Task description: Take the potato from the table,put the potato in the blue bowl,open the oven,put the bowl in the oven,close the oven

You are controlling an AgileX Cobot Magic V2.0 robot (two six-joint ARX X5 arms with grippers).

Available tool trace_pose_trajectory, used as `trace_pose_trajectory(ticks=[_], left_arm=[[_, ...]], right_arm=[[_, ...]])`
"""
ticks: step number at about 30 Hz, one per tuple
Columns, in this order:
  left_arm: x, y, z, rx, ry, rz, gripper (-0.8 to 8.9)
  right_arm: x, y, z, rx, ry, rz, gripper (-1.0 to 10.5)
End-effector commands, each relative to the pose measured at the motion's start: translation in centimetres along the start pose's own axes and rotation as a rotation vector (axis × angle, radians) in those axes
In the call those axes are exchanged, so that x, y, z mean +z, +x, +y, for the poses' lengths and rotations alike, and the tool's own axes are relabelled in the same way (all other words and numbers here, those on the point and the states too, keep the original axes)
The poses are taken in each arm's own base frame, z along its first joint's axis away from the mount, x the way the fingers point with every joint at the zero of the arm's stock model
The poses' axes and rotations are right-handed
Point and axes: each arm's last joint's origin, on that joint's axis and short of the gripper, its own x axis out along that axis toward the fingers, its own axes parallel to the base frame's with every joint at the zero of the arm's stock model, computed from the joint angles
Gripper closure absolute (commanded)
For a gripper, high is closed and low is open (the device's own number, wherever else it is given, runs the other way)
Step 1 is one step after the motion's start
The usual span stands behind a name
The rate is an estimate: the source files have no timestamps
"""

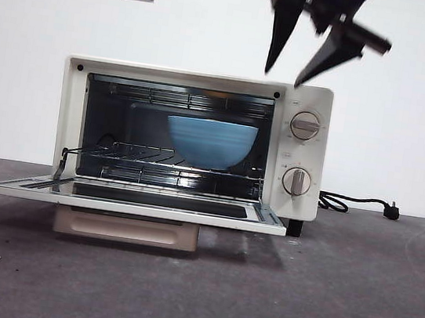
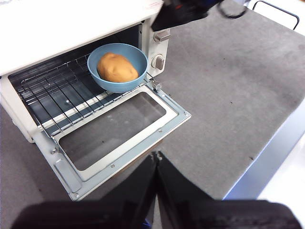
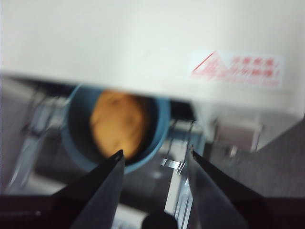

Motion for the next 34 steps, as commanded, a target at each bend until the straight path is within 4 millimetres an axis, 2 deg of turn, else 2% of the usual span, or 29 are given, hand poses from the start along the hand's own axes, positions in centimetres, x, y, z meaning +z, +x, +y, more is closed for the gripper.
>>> trace_pose_trajectory(ticks=[1, 7, 12, 18, 26, 34], left_arm=[[0.4, 1.3, 0.6, 0.007, 0.001, 0.011, 8.22], [0.0, 5.6, 2.5, -0.036, -0.1, 0.033, 8.22], [-2.3, 8.7, 5.3, -0.044, -0.219, 0.04, 8.22], [-5.6, 11.1, 9.3, -0.026, -0.371, 0.029, 8.22], [-10.6, 14.6, 13.1, 0.013, -0.508, 0.097, 8.22], [-12.4, 17.4, 15.2, 0.071, -0.551, 0.14, 8.22]], right_arm=[[-0.4, -2.2, 0.1, 0.038, -0.086, 0.021, 7.3], [-2.2, -8.1, 0.1, 0.086, -0.196, 0.058, 7.3], [-3.8, -12.9, -0.4, 0.093, -0.243, 0.034, 7.3], [-5.5, -17.3, -0.9, 0.107, -0.255, -0.03, 7.3], [-7.4, -20.9, -1.5, 0.117, -0.26, -0.082, 7.3], [-8.5, -22.2, -1.9, 0.115, -0.255, -0.068, 7.3]])
